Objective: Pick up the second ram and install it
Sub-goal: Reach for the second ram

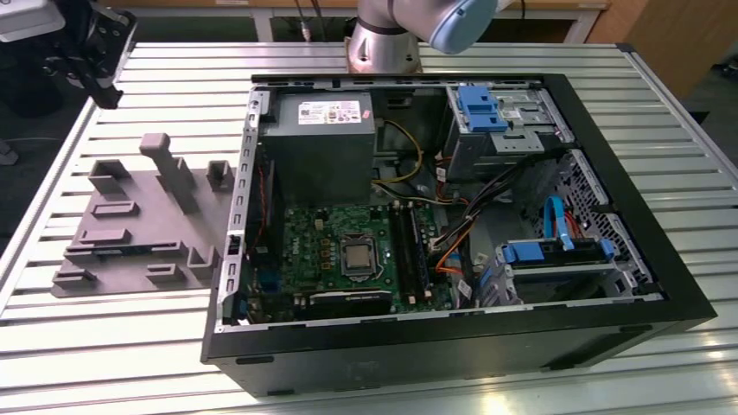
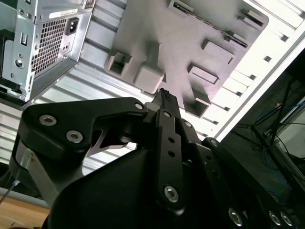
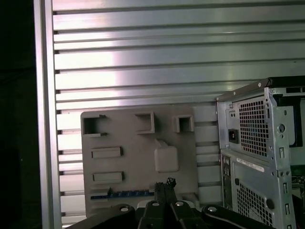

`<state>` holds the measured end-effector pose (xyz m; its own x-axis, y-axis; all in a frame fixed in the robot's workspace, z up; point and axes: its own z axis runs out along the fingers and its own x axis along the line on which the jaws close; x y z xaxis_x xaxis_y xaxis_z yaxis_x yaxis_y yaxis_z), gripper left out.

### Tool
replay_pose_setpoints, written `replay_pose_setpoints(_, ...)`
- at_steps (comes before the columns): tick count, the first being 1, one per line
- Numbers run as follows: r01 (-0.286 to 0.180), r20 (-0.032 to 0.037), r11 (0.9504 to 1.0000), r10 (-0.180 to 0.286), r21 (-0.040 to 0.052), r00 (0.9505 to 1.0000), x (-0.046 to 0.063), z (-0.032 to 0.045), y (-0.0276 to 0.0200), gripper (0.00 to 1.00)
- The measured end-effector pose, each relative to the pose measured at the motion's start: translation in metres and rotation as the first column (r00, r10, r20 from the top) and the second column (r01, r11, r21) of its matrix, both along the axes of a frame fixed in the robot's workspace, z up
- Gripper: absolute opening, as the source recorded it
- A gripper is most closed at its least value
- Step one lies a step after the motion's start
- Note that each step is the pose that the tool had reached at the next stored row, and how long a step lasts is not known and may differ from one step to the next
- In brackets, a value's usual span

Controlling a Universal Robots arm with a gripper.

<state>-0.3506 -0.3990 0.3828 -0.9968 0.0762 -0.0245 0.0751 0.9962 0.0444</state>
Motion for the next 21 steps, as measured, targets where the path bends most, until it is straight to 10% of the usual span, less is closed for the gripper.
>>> replay_pose_setpoints(21, 0.000, -0.0147, 1.0000, 0.000, -0.0001, 0.9999, -0.021, -0.0059, -0.0222, 0.11)
